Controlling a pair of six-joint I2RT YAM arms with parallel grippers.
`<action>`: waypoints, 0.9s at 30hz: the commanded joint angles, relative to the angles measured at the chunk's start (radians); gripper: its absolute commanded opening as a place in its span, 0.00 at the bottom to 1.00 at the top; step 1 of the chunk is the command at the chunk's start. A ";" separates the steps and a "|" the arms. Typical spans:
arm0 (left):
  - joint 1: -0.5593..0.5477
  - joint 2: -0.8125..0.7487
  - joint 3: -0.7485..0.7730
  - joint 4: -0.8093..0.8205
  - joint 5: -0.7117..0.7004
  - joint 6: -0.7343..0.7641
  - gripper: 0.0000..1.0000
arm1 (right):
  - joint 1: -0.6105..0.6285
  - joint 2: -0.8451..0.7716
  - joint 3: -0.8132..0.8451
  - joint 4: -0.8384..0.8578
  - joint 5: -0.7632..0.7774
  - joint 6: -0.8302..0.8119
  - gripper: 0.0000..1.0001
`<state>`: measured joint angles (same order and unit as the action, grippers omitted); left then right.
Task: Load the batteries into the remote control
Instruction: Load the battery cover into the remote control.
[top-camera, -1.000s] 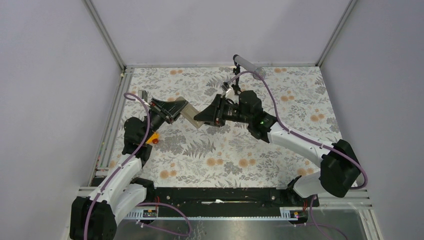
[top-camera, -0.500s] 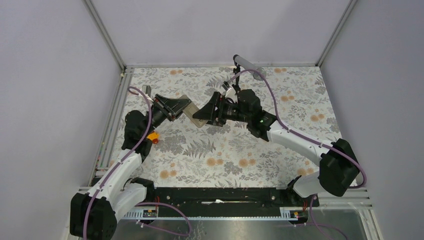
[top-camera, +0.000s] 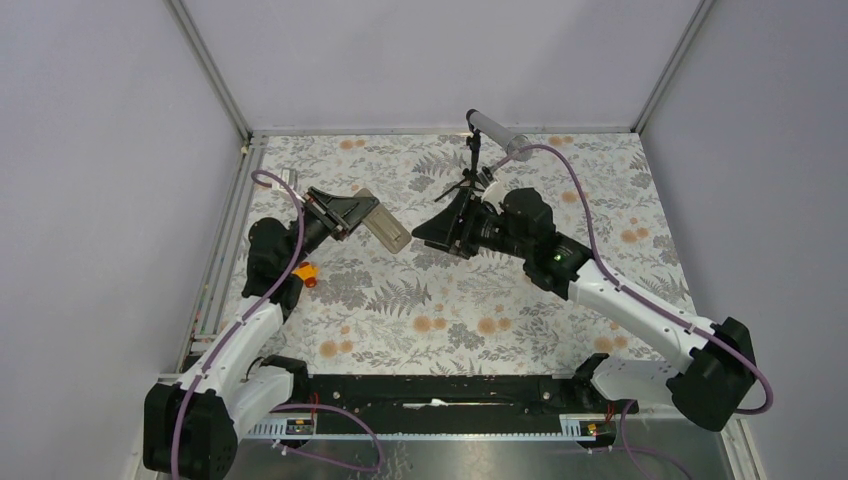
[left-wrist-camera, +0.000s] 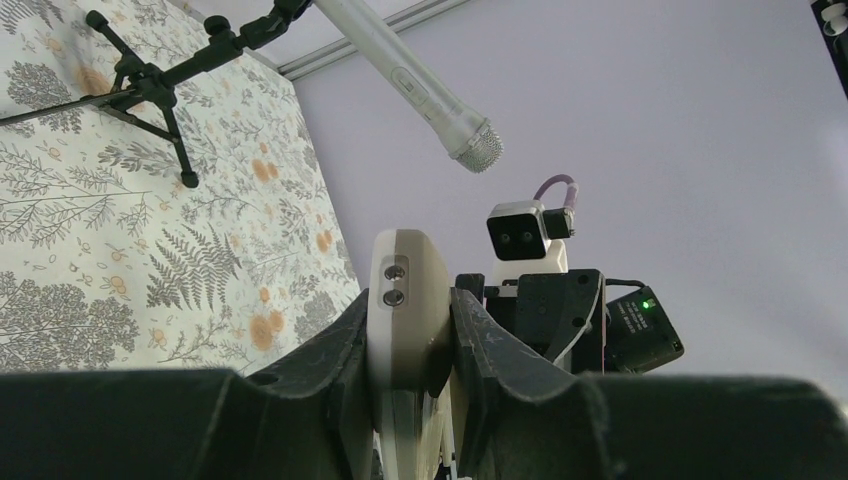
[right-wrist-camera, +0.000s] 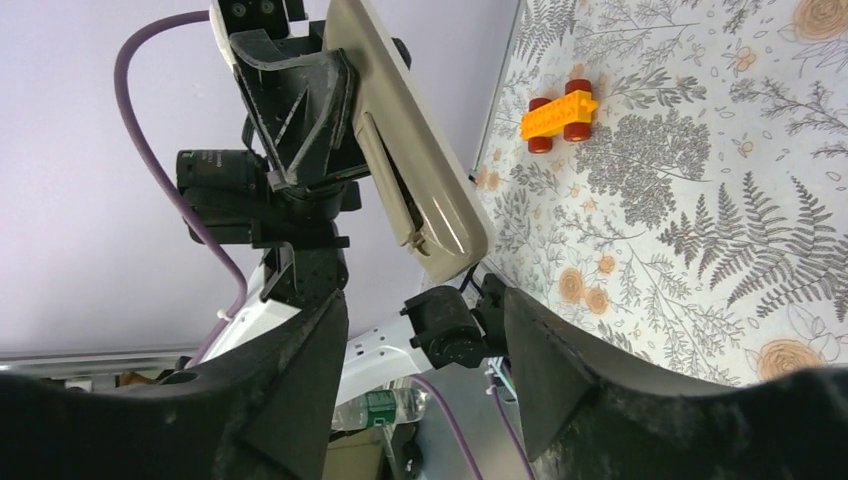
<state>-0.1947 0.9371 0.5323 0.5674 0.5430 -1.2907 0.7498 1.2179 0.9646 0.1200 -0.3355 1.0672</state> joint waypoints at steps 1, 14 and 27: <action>0.005 -0.004 0.004 0.055 0.011 0.047 0.00 | -0.007 -0.010 -0.025 0.108 -0.029 0.079 0.61; 0.002 -0.027 -0.020 0.063 0.003 0.042 0.00 | -0.003 0.080 -0.027 0.260 -0.189 0.250 0.48; -0.010 -0.018 -0.030 0.086 0.012 0.034 0.00 | 0.000 0.168 -0.019 0.318 -0.200 0.266 0.45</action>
<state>-0.1974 0.9360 0.5076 0.5743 0.5434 -1.2606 0.7494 1.3491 0.9272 0.3534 -0.5083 1.3113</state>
